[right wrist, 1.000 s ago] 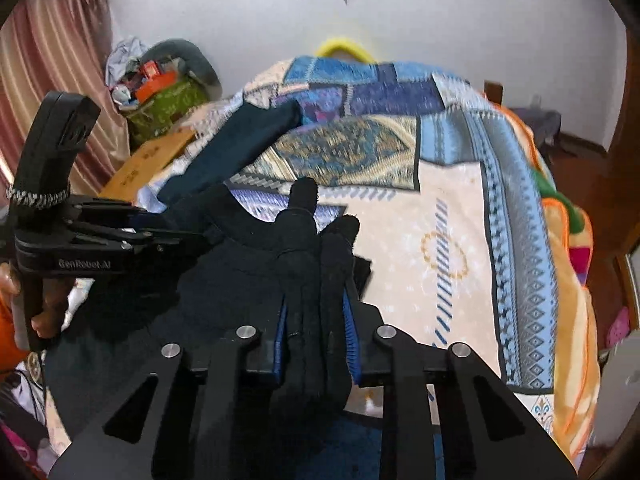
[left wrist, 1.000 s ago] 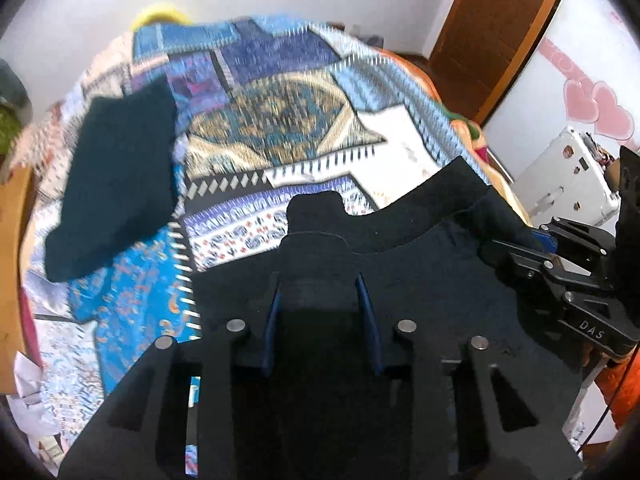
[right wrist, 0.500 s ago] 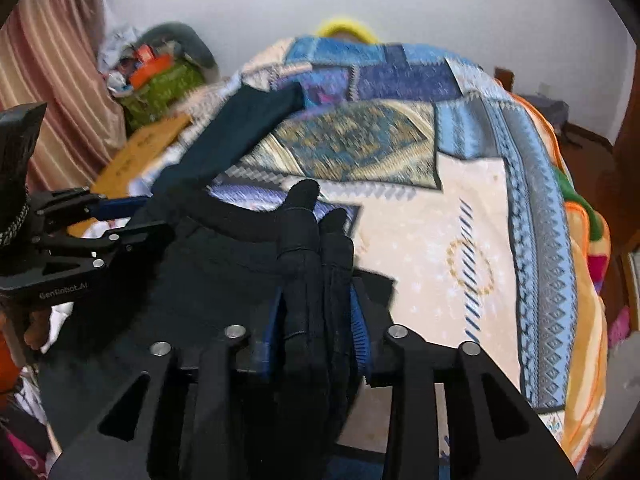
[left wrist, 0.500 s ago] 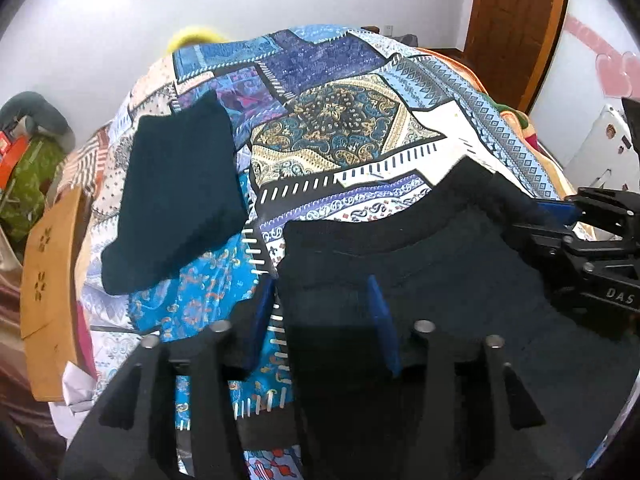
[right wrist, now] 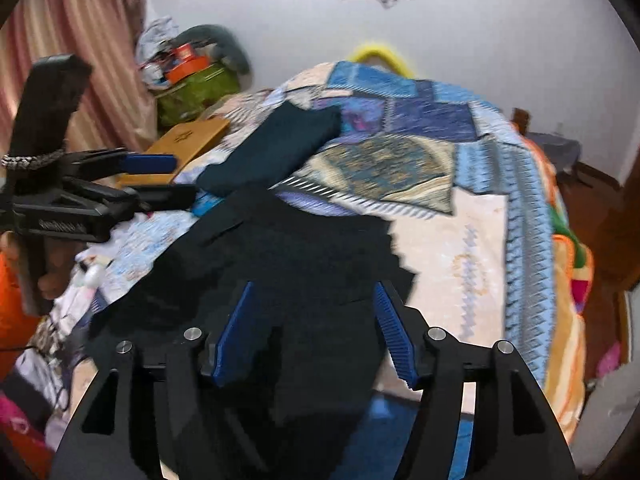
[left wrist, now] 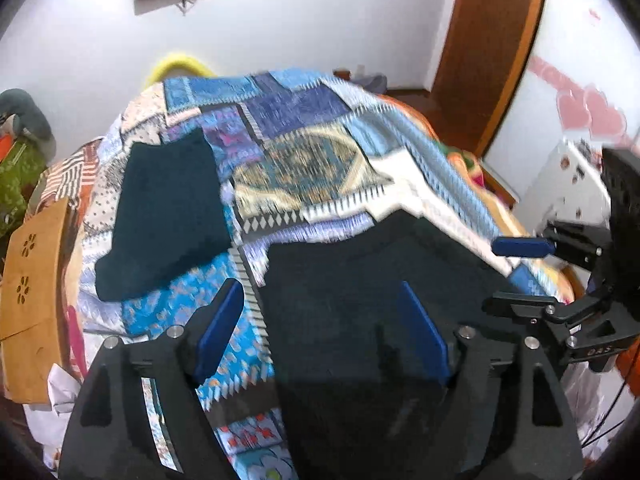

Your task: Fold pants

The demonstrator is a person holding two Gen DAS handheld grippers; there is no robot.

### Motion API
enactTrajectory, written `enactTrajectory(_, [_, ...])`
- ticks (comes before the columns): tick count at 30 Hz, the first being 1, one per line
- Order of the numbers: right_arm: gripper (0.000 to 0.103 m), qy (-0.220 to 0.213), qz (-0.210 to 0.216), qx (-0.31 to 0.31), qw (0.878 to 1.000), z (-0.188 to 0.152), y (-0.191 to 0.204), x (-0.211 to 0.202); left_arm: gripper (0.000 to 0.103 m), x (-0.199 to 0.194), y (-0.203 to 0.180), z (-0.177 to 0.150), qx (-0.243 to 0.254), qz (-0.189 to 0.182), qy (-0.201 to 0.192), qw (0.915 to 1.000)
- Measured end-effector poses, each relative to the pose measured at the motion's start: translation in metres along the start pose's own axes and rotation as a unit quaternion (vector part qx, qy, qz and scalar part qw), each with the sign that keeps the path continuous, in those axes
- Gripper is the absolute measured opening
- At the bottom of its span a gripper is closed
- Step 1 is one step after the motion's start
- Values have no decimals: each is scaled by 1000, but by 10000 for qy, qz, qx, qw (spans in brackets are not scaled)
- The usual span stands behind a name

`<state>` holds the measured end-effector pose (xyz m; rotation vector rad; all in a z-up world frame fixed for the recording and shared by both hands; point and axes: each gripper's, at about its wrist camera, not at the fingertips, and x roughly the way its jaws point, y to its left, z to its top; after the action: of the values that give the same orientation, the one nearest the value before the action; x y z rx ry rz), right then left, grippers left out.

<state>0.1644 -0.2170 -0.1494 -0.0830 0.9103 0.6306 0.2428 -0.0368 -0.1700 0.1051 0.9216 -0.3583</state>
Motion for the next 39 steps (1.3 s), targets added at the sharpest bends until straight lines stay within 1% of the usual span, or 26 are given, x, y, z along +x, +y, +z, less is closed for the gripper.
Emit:
enactTrajectory(1, [58, 117, 43, -4, 9999, -4, 3, 7, 80, 5, -3, -4, 34, 20, 92, 10000])
enactTrajectory(4, [58, 541, -14, -34, 9985, -21, 7, 30, 80, 31, -11, -28, 52, 75, 708, 9974])
enactTrajectory(6, [58, 581, -134, -132, 9981, -33, 10, 34, 81, 41, -14, -43, 68, 96, 924, 9957])
enactTrajectory(8, [58, 504, -182, -144, 9985, -38, 13, 28, 82, 36, -16, -56, 102, 154, 819, 9965])
enactTrajectory(10, [58, 462, -210, -111, 9986, -39, 13, 22, 86, 29, -16, -61, 130, 240, 741, 9969])
enactTrajectory(13, [58, 398, -237, -29, 9989, -44, 12, 12, 87, 16, -12, -72, 150, 436, 644, 9969])
enactTrajectory(17, [58, 293, -363, 0, 9989, -49, 12, -2, 88, 2, -6, -83, 75, 530, 567, 9970])
enactTrajectory(19, [58, 258, -440, 44, 9987, -52, 11, -9, 90, -4, -2, -86, 46, 591, 534, 9968])
enactTrajectory(24, [59, 225, -519, 308, 9979, -62, 0, -24, 90, -21, 3, -95, 81, 974, 410, 9944])
enactTrajectory(27, [59, 218, -629, 426, 9969, -66, -8, -33, 90, -32, 10, -98, 64, 1350, 336, 9903])
enactTrajectory(30, [59, 237, -836, 536, 9948, -70, -18, -40, 90, -41, 25, -97, -157, 1447, 294, 9889])
enactTrajectory(32, [59, 203, -901, 564, 9941, -69, -21, -43, 90, -44, 34, -91, -350, 1342, 263, 9900])
enactTrajectory(34, [59, 145, -857, 613, 9943, -65, -22, -44, 90, -44, 39, -84, -528, 1094, 245, 9923])
enactTrajectory(37, [59, 6, -558, 738, 9957, -57, -21, -40, 92, -34, 41, -72, -826, 444, 311, 9951])
enactTrajectory(38, [59, -15, -491, 750, 9960, -55, -21, -36, 92, -26, 40, -69, -906, 229, 352, 9950])
enactTrajectory(39, [59, -18, -451, 749, 9962, -53, -20, -31, 92, -15, 40, -66, -970, 91, 454, 9942])
